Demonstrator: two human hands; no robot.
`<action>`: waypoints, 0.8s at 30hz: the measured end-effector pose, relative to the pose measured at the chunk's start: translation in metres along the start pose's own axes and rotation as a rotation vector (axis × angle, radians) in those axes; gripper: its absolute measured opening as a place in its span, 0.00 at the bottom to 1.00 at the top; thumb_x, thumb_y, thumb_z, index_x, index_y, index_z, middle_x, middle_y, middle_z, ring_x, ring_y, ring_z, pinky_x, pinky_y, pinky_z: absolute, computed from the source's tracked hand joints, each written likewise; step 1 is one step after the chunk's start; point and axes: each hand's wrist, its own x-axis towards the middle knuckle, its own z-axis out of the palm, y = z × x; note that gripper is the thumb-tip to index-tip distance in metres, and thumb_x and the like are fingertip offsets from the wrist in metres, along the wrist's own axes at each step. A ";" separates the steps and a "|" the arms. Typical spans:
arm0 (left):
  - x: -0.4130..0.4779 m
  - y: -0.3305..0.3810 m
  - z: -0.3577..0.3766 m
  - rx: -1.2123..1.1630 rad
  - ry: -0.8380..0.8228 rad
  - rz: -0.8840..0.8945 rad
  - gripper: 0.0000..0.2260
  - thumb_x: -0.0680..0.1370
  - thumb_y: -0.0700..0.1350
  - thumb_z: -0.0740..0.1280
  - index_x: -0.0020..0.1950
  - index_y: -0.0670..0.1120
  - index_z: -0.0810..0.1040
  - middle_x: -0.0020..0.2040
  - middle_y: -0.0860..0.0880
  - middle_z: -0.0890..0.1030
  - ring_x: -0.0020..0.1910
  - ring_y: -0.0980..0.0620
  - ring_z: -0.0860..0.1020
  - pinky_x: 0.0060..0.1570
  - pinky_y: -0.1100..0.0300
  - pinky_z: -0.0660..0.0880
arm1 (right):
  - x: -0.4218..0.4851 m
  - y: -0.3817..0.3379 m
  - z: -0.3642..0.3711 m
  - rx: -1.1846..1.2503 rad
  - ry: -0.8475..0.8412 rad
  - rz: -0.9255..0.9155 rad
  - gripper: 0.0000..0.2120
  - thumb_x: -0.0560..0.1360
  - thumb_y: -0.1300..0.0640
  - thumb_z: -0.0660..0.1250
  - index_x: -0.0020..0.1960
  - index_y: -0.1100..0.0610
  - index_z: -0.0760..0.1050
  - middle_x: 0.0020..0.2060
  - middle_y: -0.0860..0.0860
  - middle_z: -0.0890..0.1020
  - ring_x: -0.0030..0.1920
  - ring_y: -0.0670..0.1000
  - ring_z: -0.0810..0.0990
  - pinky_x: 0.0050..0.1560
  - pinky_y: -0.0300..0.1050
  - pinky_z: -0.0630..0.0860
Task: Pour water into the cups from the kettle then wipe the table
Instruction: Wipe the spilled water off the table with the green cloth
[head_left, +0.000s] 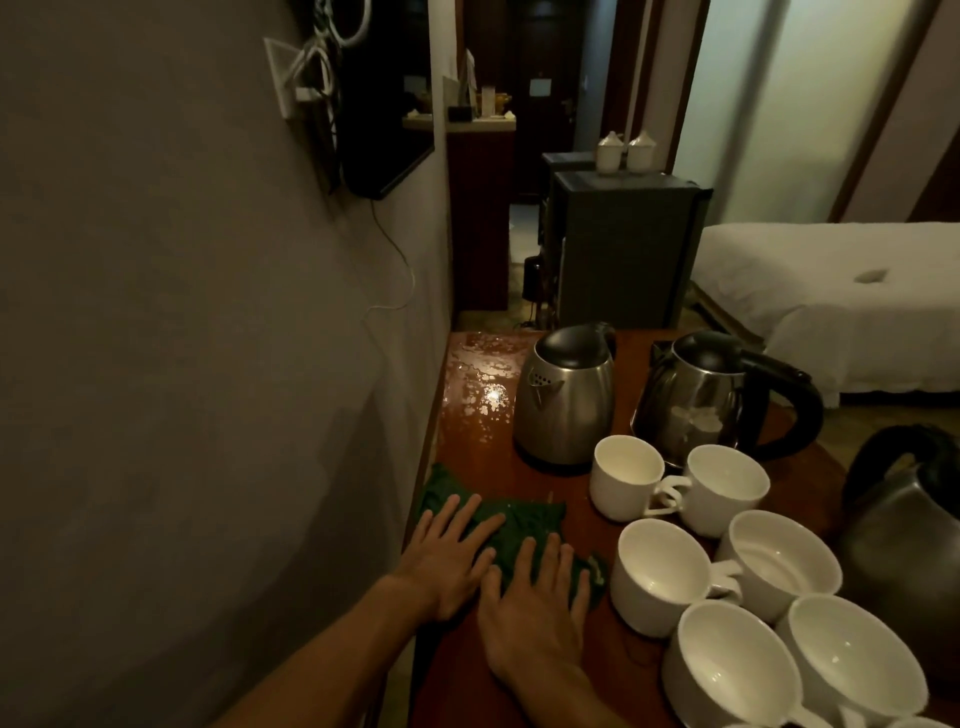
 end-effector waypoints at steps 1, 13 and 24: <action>-0.008 0.002 0.002 0.001 -0.007 -0.003 0.24 0.86 0.56 0.45 0.82 0.60 0.43 0.82 0.51 0.37 0.80 0.47 0.35 0.77 0.47 0.36 | -0.007 0.000 0.000 -0.009 -0.024 -0.004 0.33 0.83 0.40 0.40 0.81 0.55 0.40 0.80 0.55 0.39 0.80 0.56 0.36 0.77 0.58 0.34; -0.070 0.028 -0.006 0.053 0.024 0.001 0.23 0.84 0.54 0.58 0.78 0.50 0.61 0.75 0.44 0.63 0.73 0.40 0.63 0.70 0.45 0.67 | -0.063 0.039 0.003 -0.146 -0.037 -0.207 0.30 0.83 0.43 0.46 0.82 0.54 0.47 0.81 0.54 0.46 0.81 0.55 0.44 0.79 0.55 0.43; -0.154 0.061 -0.016 -0.219 0.458 0.007 0.05 0.83 0.49 0.58 0.58 0.57 0.66 0.56 0.56 0.70 0.58 0.52 0.72 0.63 0.48 0.70 | -0.133 0.052 -0.033 -0.054 0.190 -0.291 0.23 0.79 0.43 0.62 0.70 0.52 0.68 0.68 0.53 0.70 0.68 0.55 0.70 0.66 0.50 0.69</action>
